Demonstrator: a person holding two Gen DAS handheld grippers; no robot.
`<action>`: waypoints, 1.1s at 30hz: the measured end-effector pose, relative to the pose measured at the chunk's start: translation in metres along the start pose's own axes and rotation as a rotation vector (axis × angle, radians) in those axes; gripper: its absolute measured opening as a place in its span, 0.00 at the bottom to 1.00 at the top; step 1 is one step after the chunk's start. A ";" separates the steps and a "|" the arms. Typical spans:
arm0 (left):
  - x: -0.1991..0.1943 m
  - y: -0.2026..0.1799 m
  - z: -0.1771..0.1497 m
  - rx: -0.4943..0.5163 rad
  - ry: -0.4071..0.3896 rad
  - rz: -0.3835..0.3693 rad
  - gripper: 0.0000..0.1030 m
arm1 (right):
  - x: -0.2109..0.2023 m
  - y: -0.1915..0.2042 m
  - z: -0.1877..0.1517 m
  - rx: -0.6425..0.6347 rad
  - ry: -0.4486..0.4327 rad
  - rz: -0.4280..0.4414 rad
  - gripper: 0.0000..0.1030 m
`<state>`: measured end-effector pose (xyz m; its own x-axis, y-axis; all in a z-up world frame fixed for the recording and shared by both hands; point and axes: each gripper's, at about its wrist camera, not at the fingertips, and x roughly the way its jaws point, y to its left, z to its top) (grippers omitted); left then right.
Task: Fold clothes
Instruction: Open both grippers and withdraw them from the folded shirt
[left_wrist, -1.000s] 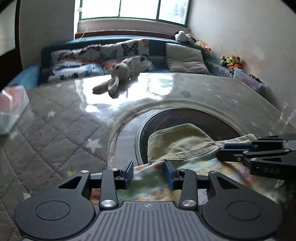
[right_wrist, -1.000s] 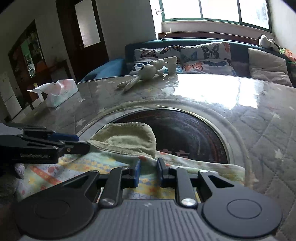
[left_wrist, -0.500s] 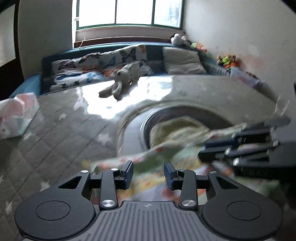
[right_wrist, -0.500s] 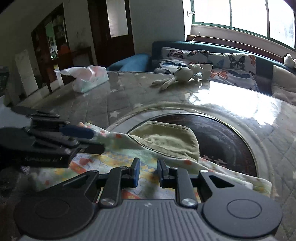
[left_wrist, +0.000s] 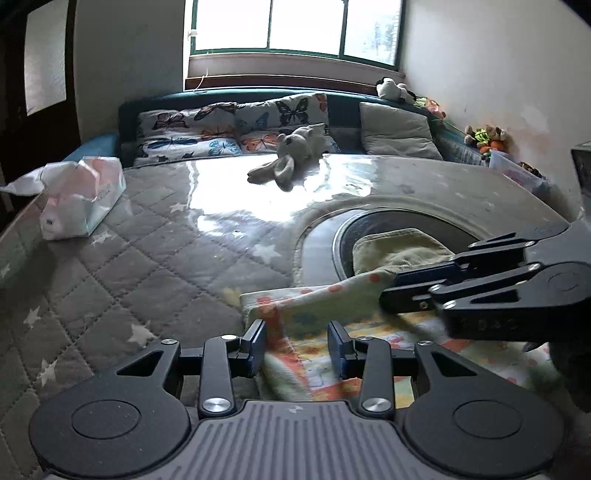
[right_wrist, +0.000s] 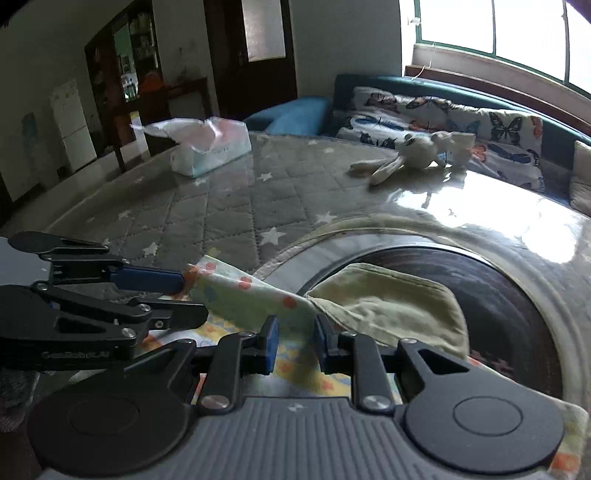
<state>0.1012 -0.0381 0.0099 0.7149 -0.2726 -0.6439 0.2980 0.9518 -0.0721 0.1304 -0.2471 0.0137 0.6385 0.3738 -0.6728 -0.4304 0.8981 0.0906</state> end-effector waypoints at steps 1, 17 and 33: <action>-0.001 0.001 0.000 -0.004 -0.002 0.002 0.41 | 0.000 0.001 0.001 -0.004 0.001 0.000 0.20; -0.030 0.017 -0.005 -0.147 -0.041 0.096 0.91 | -0.031 0.052 -0.035 -0.172 -0.022 0.028 0.35; -0.035 0.007 -0.029 -0.153 -0.006 0.161 0.98 | -0.047 0.102 -0.059 -0.254 -0.086 0.071 0.39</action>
